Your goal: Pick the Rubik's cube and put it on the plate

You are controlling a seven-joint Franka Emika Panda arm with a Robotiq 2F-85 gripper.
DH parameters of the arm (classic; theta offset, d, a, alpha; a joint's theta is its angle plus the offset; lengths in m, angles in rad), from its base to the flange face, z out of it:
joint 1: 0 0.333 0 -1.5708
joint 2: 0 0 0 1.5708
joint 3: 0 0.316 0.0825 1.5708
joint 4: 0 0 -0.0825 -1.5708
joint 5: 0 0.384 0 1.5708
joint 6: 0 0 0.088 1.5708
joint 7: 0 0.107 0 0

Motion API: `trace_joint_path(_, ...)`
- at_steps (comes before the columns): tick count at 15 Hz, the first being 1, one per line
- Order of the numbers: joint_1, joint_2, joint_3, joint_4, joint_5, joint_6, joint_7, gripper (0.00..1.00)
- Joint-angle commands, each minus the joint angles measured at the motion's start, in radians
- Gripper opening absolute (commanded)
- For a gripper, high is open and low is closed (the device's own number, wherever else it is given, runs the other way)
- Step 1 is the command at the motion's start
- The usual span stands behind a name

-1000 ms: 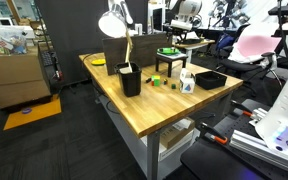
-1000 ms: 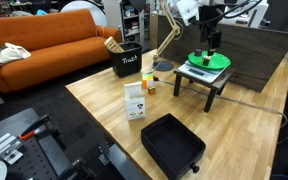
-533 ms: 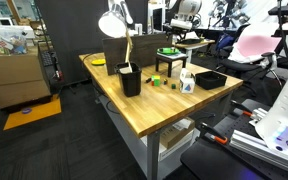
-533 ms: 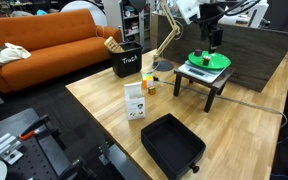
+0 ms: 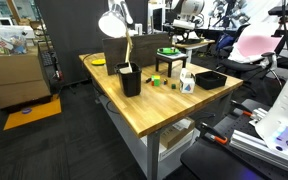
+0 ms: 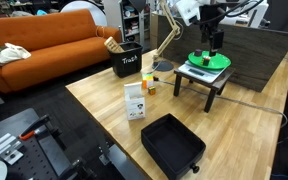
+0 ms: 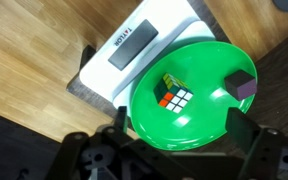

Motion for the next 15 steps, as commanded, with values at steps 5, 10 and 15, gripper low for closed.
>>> trace_joint_path(5, 0.001, -0.082, -0.012, -0.13, -0.018, 0.01, -0.001, 1.0)
trace_joint_path(10, 0.004, -0.101, -0.012, -0.157, -0.02, 0.021, -0.001, 1.0)
trace_joint_path(15, 0.004, -0.101, -0.012, -0.158, -0.02, 0.024, -0.001, 1.0)
